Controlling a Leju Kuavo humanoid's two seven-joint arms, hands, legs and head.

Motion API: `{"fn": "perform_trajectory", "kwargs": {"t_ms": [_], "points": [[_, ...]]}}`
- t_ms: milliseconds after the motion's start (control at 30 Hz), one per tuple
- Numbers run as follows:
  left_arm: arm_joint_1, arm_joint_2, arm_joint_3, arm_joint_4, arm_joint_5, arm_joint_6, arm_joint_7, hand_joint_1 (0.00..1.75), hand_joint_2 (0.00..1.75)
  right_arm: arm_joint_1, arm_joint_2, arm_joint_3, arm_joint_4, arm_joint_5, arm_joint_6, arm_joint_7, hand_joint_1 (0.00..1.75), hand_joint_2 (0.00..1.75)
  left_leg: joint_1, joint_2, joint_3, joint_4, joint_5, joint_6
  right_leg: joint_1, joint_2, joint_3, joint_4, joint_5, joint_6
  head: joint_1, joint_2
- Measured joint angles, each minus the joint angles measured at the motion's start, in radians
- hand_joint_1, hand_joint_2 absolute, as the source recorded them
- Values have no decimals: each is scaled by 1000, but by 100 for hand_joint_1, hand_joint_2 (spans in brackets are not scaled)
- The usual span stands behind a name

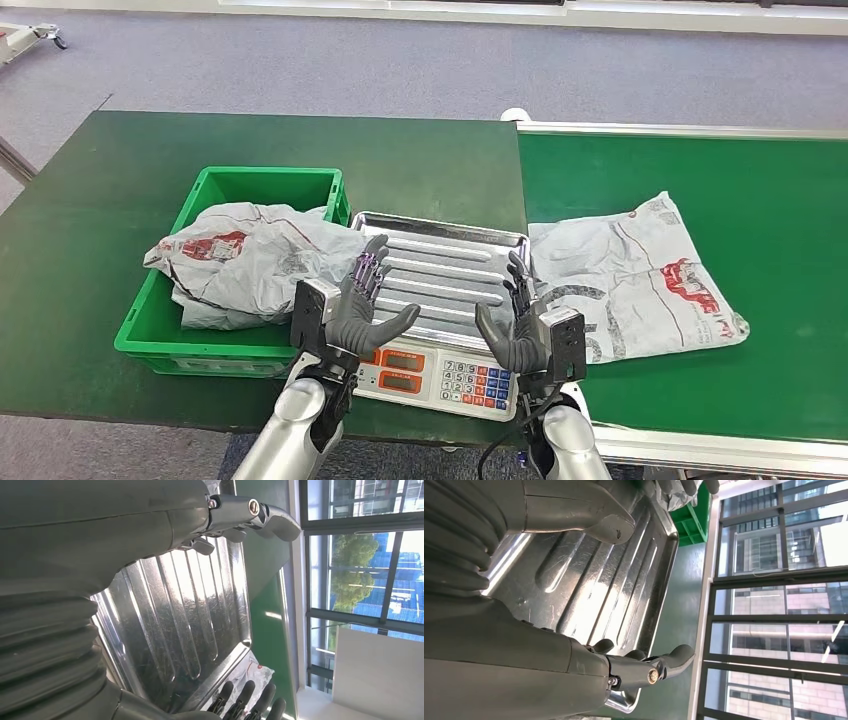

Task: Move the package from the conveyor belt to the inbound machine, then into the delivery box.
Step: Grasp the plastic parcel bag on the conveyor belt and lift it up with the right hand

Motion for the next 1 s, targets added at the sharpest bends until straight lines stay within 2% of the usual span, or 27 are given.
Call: {"fn": "perform_trajectory", "kwargs": {"t_ms": [433, 667, 800, 1000], "points": [[0, 0, 0, 0, 2, -2, 0, 0, 175, 1, 0, 0, 0, 3, -1, 1, 0, 175, 0, 0, 0, 0, 0, 0, 0, 0, 0, 0, 0, 0, 0, 0], [0, 0, 0, 0, 2, -1, 0, 0, 175, -1, -1, -9, 0, 20, -37, 12, 0, 175, 0, 0, 0, 0, 0, 0, 0, 0, 0, 0, 0, 0, 0, 0], [0, 0, 0, 3, 2, -1, -1, 0, 175, -21, -17, -55, 4, 38, -95, 20, 0, 175, 0, 0, 0, 0, 0, 0, 0, 0, 0, 0, 0, 0, 0, 0], [0, 1, 0, 5, 4, -1, -5, 0, 175, -105, -89, -186, 79, 140, -204, 41, 0, 175, -1, 0, 0, 0, 1, 2, -3, 0, 0, 0, 1, 2, 0, 0]]}}
